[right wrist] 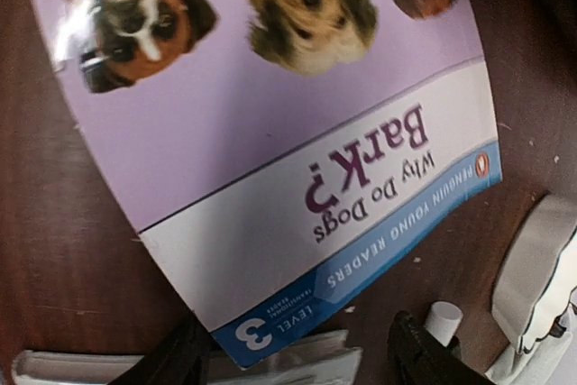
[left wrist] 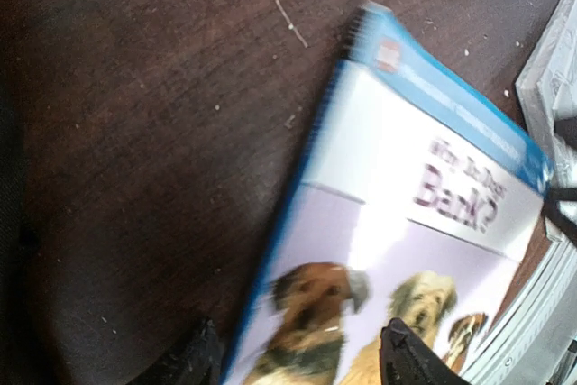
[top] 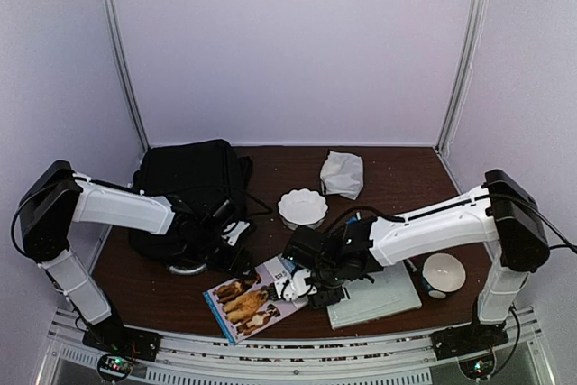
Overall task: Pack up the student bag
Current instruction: Rotate the book at the center of the board, then pick up the book from the center of the board.
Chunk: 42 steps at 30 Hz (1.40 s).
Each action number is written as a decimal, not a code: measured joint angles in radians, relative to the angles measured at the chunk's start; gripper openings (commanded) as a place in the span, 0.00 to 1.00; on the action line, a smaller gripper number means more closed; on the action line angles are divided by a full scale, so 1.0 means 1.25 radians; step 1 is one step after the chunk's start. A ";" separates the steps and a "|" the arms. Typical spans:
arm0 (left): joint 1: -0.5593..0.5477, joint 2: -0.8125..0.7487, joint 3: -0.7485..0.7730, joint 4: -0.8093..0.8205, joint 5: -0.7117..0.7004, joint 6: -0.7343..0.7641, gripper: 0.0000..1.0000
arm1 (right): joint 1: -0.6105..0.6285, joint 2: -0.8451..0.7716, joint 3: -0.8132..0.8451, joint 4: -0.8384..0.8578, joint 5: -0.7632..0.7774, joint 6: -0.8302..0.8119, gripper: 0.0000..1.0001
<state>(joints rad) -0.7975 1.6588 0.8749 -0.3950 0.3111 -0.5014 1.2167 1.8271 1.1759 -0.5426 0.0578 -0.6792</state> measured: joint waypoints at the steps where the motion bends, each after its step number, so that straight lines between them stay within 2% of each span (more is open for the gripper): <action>1: 0.000 0.000 0.000 0.000 0.000 -0.001 0.62 | -0.015 0.008 0.011 0.004 0.009 0.001 0.67; 9: 0.000 -0.101 -0.099 -0.006 -0.009 -0.054 0.57 | -0.171 0.126 0.224 -0.008 0.050 0.101 0.66; 15: -0.007 -0.234 -0.179 -0.001 0.000 -0.120 0.56 | -0.211 0.082 0.235 -0.047 0.022 0.201 0.63; 17: -0.008 -0.262 -0.196 0.011 0.000 -0.139 0.57 | -0.223 0.066 0.232 -0.069 -0.029 0.242 0.59; 21: -0.008 -0.274 -0.213 0.031 -0.014 -0.175 0.62 | -0.292 0.043 0.207 -0.094 -0.232 0.370 0.49; 25: -0.008 -0.257 -0.219 0.049 -0.023 -0.201 0.61 | -0.348 0.053 0.152 -0.090 -0.422 0.481 0.48; 30: -0.009 -0.243 -0.239 0.085 -0.017 -0.229 0.58 | -0.350 0.126 0.141 -0.083 -0.575 0.570 0.50; 34: -0.022 -0.236 -0.248 0.114 -0.006 -0.248 0.56 | -0.349 0.175 0.149 -0.074 -0.655 0.612 0.52; 42: -0.072 -0.199 -0.246 0.168 0.012 -0.273 0.53 | -0.348 0.201 0.187 -0.056 -0.701 0.655 0.50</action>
<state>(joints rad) -0.8875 1.4105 0.5674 -0.1856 0.3260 -0.8425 0.7815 2.0789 1.4094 -0.6121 -0.8185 0.1394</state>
